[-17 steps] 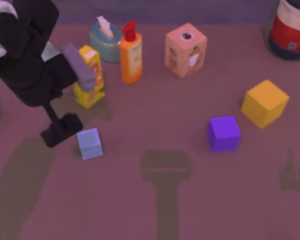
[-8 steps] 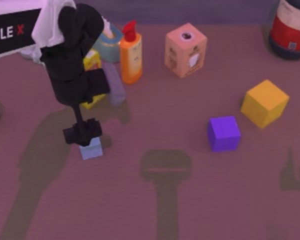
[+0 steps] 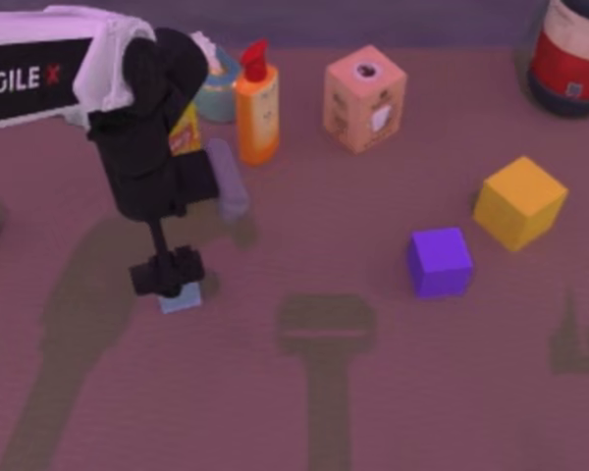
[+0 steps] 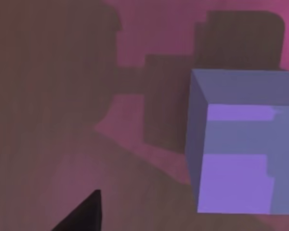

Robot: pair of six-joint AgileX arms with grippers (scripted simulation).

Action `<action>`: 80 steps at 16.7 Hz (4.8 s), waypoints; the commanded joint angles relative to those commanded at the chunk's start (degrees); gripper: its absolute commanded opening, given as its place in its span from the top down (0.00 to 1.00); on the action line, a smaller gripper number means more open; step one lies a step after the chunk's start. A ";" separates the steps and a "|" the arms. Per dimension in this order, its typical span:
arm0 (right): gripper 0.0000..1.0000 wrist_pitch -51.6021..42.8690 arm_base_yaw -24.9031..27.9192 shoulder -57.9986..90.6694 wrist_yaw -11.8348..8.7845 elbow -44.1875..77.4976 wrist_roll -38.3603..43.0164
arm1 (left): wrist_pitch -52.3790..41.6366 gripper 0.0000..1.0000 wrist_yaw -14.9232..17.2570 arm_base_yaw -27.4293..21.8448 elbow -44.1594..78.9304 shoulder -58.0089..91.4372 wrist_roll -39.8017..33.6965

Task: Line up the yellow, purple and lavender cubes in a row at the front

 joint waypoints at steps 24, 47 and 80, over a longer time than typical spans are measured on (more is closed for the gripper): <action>0.00 0.00 0.00 0.00 0.00 0.00 0.00 | 13.01 1.00 0.05 -0.03 -6.70 6.14 0.09; 0.00 0.00 0.00 0.00 0.00 0.00 0.00 | -2.82 1.00 0.85 -0.15 2.00 -1.35 -1.12; 0.00 0.00 0.00 0.00 0.00 0.00 0.00 | -3.89 0.85 0.79 -32.69 23.24 18.14 -16.11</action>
